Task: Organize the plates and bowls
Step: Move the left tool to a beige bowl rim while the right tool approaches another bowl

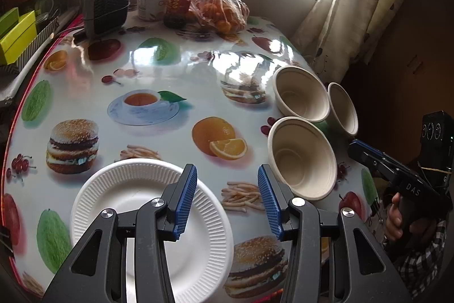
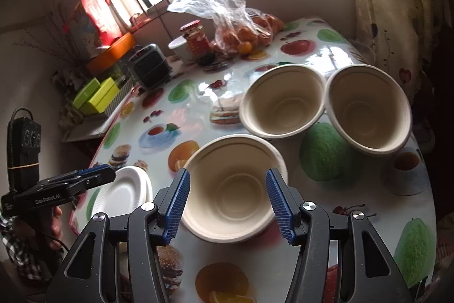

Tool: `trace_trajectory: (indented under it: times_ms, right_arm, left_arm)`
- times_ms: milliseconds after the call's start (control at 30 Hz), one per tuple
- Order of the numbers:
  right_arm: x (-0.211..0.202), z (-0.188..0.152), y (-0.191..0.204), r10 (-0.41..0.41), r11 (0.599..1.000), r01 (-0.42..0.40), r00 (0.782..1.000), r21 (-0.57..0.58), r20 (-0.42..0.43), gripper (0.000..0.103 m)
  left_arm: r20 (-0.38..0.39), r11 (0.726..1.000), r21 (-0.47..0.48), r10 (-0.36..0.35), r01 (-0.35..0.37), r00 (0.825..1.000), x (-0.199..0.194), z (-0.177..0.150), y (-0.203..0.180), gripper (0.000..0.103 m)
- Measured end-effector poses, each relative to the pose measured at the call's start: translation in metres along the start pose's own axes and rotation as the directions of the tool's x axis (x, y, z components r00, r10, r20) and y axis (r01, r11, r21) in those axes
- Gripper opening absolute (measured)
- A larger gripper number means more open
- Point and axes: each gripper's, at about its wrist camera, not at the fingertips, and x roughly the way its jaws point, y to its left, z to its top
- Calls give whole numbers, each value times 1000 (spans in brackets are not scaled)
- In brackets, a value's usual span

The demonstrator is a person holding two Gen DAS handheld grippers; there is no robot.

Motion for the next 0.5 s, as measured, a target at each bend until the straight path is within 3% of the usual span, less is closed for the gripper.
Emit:
trace_trajectory:
  times_ms: [267, 500]
  right_arm:
    - [-13, 0, -28, -77, 995, 75, 997, 69, 29, 56]
    - [-6, 5, -46, -76, 991, 72, 997, 115, 32, 56]
  left_arm:
    - [-24, 997, 62, -36, 37, 999, 21, 22, -32, 46]
    - [-34, 997, 76, -30, 33, 999, 39, 43, -49, 46]
